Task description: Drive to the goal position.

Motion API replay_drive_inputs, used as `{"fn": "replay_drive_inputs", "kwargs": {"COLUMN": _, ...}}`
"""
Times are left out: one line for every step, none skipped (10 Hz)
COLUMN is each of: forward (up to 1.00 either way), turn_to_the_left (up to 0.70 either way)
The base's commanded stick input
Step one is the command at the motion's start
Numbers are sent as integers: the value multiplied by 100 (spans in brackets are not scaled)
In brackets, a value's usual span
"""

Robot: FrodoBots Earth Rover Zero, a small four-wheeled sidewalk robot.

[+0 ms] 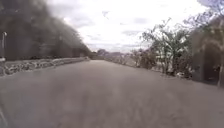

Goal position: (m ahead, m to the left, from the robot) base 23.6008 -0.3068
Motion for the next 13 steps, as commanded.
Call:
{"fn": "replay_drive_inputs", "kwargs": {"forward": 70, "turn_to_the_left": 0}}
{"fn": "replay_drive_inputs", "kwargs": {"forward": 70, "turn_to_the_left": 10}}
{"fn": "replay_drive_inputs", "kwargs": {"forward": 70, "turn_to_the_left": 21}}
{"fn": "replay_drive_inputs", "kwargs": {"forward": 70, "turn_to_the_left": 0}}
{"fn": "replay_drive_inputs", "kwargs": {"forward": 70, "turn_to_the_left": 0}}
{"fn": "replay_drive_inputs", "kwargs": {"forward": 70, "turn_to_the_left": 0}}
{"fn": "replay_drive_inputs", "kwargs": {"forward": 70, "turn_to_the_left": 0}}
{"fn": "replay_drive_inputs", "kwargs": {"forward": 70, "turn_to_the_left": 0}}
{"fn": "replay_drive_inputs", "kwargs": {"forward": 70, "turn_to_the_left": 0}}
{"fn": "replay_drive_inputs", "kwargs": {"forward": 70, "turn_to_the_left": 0}}
{"fn": "replay_drive_inputs", "kwargs": {"forward": 70, "turn_to_the_left": 0}}
{"fn": "replay_drive_inputs", "kwargs": {"forward": 70, "turn_to_the_left": 0}}
{"fn": "replay_drive_inputs", "kwargs": {"forward": 70, "turn_to_the_left": 0}}
